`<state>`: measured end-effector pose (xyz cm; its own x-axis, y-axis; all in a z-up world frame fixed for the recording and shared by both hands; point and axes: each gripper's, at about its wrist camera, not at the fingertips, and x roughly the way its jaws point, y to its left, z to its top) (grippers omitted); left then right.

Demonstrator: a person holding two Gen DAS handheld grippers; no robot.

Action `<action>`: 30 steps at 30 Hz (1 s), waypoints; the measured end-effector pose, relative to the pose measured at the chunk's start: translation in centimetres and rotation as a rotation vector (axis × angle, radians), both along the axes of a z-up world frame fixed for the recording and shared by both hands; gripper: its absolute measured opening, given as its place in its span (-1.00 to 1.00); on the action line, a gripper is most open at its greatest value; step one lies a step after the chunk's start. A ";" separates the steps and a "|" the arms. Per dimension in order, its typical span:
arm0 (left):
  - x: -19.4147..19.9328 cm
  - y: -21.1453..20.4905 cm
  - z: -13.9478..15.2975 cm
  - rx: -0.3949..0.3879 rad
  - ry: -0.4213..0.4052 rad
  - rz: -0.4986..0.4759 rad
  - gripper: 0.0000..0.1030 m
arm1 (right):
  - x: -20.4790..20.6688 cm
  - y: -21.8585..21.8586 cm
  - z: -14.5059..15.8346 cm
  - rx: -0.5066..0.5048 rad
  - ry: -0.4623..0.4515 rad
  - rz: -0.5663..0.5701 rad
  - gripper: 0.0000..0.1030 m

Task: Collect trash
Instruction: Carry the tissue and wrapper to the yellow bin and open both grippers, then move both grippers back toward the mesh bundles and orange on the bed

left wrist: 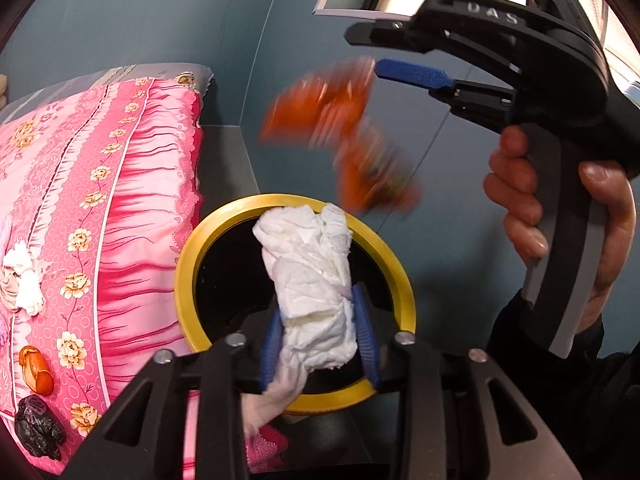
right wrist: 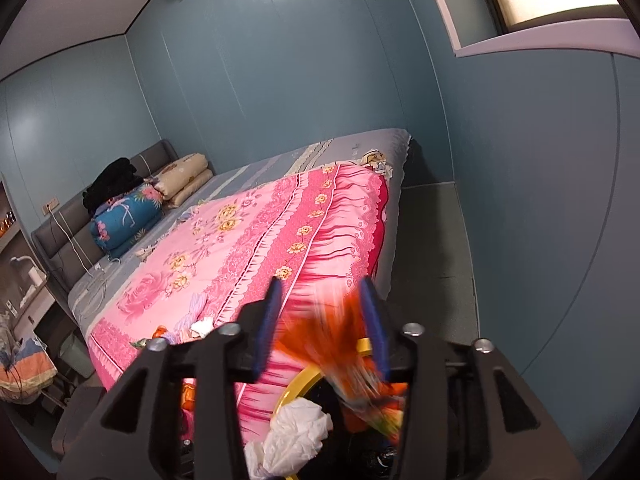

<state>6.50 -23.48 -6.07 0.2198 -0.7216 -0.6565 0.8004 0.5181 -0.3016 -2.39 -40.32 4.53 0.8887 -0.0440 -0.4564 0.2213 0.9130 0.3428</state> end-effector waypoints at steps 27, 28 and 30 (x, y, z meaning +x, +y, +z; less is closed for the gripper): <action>8.3 15.3 3.1 -0.015 -0.095 0.502 0.68 | 4.7 5.7 1.2 -0.001 -0.070 0.229 0.13; 8.7 16.4 3.2 -0.012 -0.100 0.533 0.68 | 5.2 6.4 1.2 -0.007 -0.067 0.243 0.13; 9.6 18.8 3.3 -0.001 -0.109 0.597 0.69 | 6.4 8.0 1.3 -0.024 -0.056 0.269 0.14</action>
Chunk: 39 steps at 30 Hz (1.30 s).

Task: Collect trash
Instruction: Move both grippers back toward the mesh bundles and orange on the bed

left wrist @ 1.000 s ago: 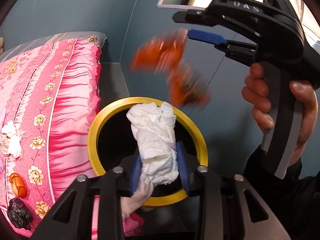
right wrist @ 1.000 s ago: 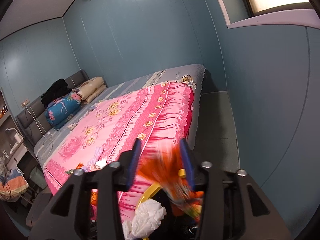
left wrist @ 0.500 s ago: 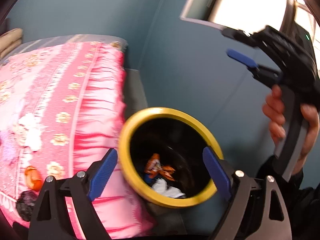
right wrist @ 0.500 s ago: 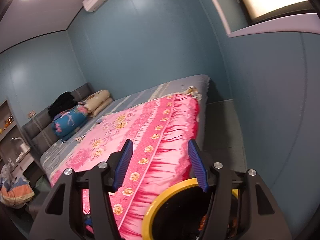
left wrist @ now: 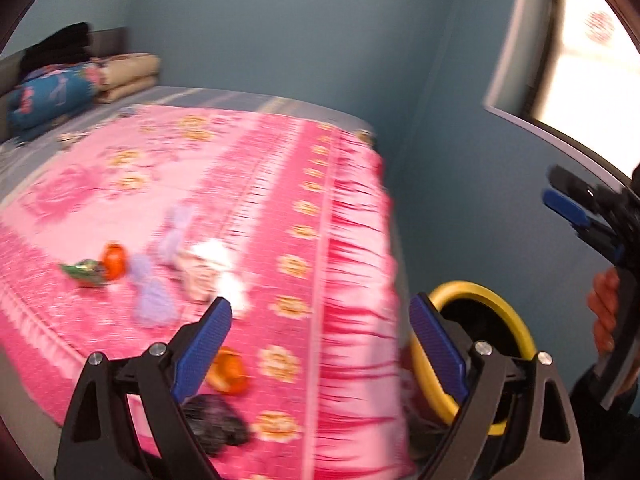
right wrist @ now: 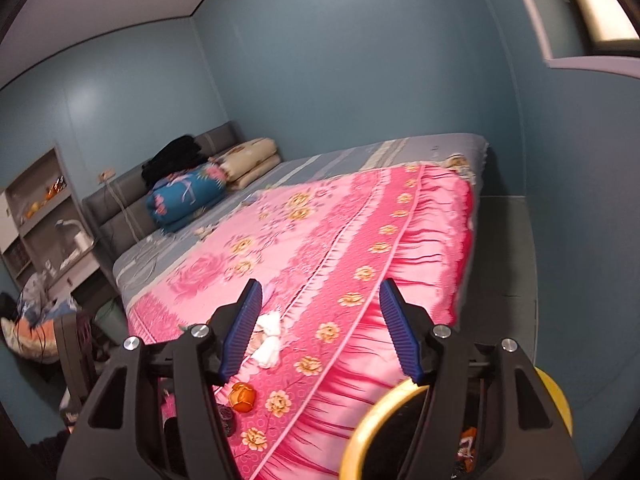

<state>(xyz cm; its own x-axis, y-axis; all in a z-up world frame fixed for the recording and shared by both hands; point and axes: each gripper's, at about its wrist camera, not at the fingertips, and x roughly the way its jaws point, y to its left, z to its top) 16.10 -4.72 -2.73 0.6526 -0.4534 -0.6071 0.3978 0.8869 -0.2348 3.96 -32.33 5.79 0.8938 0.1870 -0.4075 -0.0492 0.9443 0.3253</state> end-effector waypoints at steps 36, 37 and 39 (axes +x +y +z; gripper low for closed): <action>16.9 21.9 -11.5 0.007 0.261 0.581 0.70 | 24.0 22.4 -18.9 -0.310 0.465 0.343 0.17; 17.4 22.2 -11.9 0.004 0.273 0.591 0.70 | 24.4 22.7 -19.5 -0.318 0.476 0.345 0.17; 18.2 22.9 -12.7 -0.022 0.296 0.612 0.70 | 24.8 23.1 -20.3 -0.329 0.492 0.348 0.17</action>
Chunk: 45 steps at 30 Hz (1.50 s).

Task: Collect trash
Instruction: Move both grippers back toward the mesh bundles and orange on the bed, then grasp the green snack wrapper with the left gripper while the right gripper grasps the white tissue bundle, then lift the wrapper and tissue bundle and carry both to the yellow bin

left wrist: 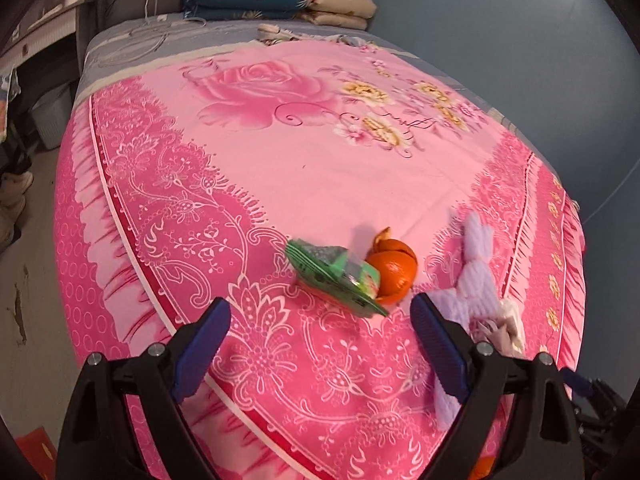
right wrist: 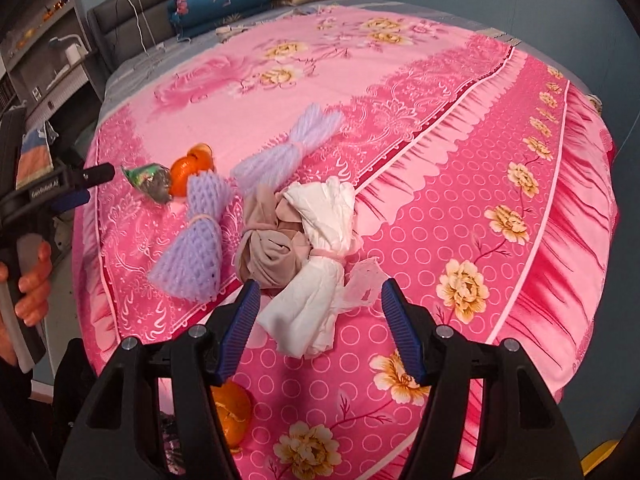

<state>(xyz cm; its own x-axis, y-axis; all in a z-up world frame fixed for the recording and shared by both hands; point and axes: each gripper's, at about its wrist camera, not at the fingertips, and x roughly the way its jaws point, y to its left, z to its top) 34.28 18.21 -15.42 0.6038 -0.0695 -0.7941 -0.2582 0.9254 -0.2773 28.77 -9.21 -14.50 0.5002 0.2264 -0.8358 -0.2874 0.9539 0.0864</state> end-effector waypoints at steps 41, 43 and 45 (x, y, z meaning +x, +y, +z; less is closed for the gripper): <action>0.3 -0.5 -0.9 -0.049 -0.041 -0.008 -0.56 | 0.2 1.5 -1.6 -0.110 0.040 0.018 -0.79; -0.4 -0.6 -0.3 -0.042 -0.051 -0.010 -0.56 | -0.5 0.9 -0.4 -0.085 0.027 0.008 -0.79; -1.2 -0.9 0.6 -0.024 -0.069 -0.023 -0.56 | -1.3 0.2 0.7 -0.063 0.013 -0.003 -0.78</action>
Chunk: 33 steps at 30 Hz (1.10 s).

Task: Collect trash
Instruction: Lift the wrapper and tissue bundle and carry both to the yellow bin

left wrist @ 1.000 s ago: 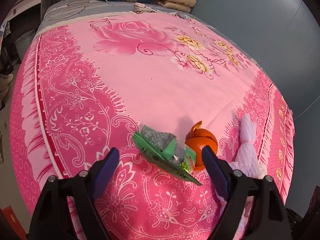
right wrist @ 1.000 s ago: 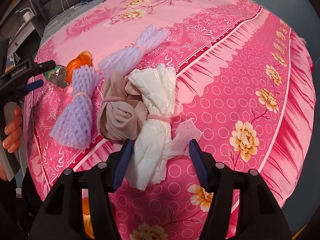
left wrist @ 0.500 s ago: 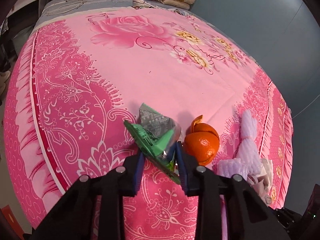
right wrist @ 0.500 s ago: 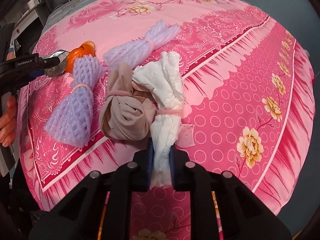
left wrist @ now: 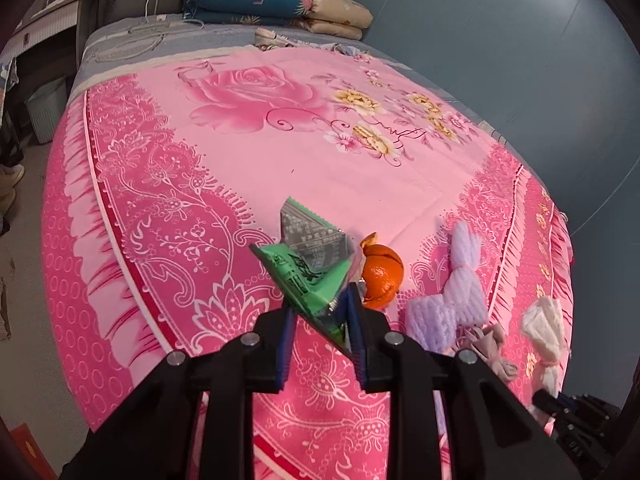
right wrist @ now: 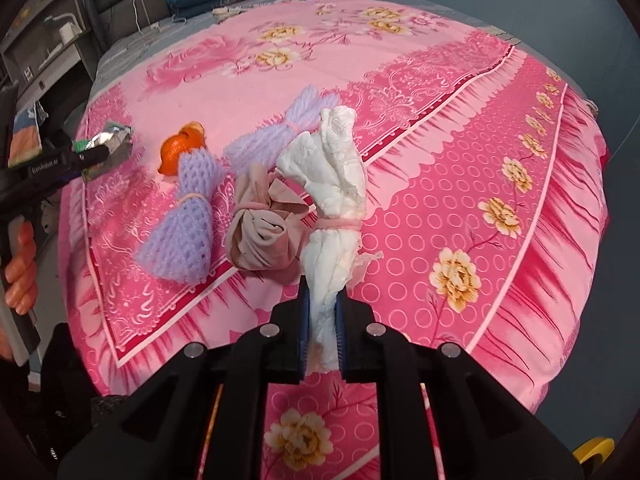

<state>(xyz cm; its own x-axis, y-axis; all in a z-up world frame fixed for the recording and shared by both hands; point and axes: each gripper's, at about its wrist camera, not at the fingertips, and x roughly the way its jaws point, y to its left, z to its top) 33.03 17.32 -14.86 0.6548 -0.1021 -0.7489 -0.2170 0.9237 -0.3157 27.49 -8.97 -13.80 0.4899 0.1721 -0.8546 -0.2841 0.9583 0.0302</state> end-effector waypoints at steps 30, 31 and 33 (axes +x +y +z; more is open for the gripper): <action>-11.3 -8.6 7.7 0.047 -0.186 -0.202 -0.56 | -14.0 -7.7 10.3 0.189 -0.168 -0.039 -0.78; -11.5 -8.9 7.9 0.047 -0.191 -0.208 -0.56 | -14.6 -8.1 10.7 0.197 -0.176 -0.044 -0.78; -12.0 -9.5 8.5 0.045 -0.204 -0.221 -0.56 | -15.1 -8.5 11.1 0.203 -0.186 -0.049 -0.78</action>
<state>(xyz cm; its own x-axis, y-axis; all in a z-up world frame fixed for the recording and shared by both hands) 21.05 7.78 -6.39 0.7580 -0.2286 -0.6109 0.0550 0.9556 -0.2894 12.37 -17.42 -2.71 0.6472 0.3028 -0.6996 -0.2564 0.9507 0.1743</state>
